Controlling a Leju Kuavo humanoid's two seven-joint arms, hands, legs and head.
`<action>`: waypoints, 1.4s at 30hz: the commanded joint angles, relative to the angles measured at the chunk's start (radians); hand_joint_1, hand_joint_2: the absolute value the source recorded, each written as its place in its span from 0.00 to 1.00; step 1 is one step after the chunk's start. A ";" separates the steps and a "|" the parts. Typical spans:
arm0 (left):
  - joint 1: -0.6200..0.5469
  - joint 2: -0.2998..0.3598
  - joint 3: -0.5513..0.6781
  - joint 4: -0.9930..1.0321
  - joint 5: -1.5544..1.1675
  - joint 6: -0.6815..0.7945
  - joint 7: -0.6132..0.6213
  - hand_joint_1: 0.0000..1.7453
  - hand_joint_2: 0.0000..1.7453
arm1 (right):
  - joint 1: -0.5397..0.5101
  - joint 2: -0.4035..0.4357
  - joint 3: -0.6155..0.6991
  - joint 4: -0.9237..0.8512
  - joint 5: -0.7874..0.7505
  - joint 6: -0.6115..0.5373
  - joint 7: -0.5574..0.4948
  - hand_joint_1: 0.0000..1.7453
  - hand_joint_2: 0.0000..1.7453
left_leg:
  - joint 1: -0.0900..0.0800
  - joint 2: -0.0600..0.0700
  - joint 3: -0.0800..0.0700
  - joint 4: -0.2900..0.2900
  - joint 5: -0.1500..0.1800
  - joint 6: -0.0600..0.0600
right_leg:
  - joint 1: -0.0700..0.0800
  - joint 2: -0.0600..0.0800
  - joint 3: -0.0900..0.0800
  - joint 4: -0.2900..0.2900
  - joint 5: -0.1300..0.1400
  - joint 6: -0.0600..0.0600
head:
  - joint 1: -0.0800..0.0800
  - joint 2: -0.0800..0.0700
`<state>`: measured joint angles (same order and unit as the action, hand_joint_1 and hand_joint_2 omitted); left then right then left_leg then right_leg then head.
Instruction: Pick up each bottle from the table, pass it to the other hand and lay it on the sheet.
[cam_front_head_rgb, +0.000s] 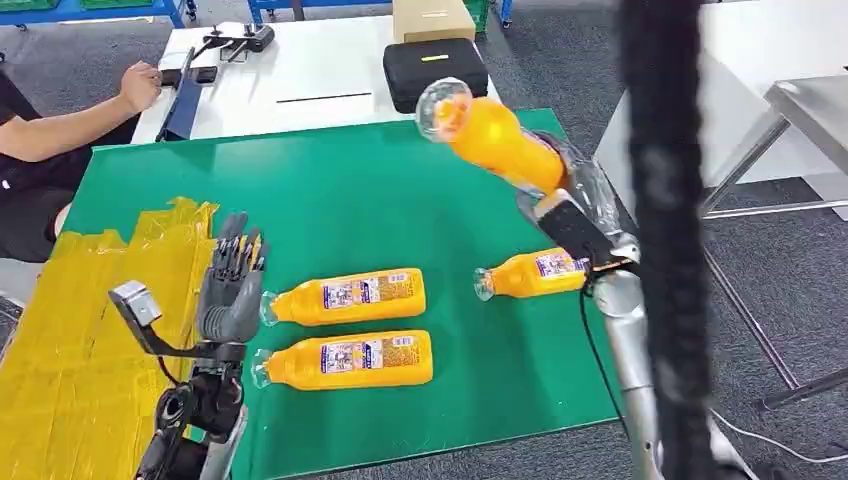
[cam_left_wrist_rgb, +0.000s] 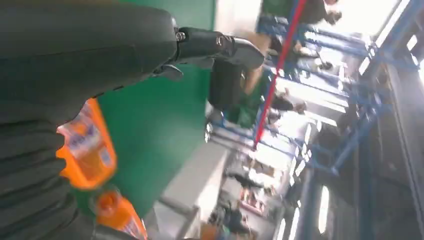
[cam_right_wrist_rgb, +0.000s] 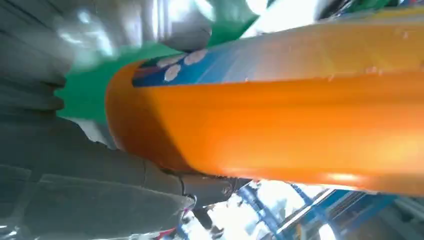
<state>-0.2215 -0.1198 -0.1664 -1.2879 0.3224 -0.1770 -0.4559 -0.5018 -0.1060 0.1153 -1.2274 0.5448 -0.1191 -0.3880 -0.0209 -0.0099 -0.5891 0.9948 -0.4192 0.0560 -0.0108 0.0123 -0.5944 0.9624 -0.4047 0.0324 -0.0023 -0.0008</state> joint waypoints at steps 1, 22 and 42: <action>-0.108 0.002 -0.109 0.095 0.037 0.001 0.009 0.00 1.00 | -0.324 0.181 0.170 0.624 0.008 -0.039 0.040 1.00 1.00 | 0.001 0.005 0.001 0.001 -0.001 -0.004 | 0.001 0.004 0.000 0.001 0.000 -0.002 | -0.002 0.000; -0.145 0.019 -0.122 0.089 0.026 0.143 -0.026 0.00 1.00 | -0.342 0.433 0.402 0.739 0.079 0.057 0.118 1.00 1.00 | 0.004 0.000 -0.006 0.001 0.001 -0.006 | 0.003 -0.001 -0.006 0.002 -0.001 -0.002 | -0.001 0.000; -0.110 0.033 -0.088 0.088 -0.096 0.389 -0.064 0.00 1.00 | -0.181 0.455 0.729 0.649 0.038 0.077 0.187 1.00 1.00 | 0.004 0.001 -0.005 0.000 0.000 -0.007 | 0.003 -0.001 -0.005 0.001 -0.002 -0.002 | 0.000 0.000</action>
<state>-0.2938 -0.1057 -0.2605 -1.2509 0.2400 0.1895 -0.5291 -0.7276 0.3517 0.6461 -0.5661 0.5913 -0.0454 -0.2079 -0.0188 -0.0104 -0.5987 0.9945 -0.4171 0.0529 -0.0096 0.0118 -0.6045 0.9647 -0.4048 0.0318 -0.0027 -0.0008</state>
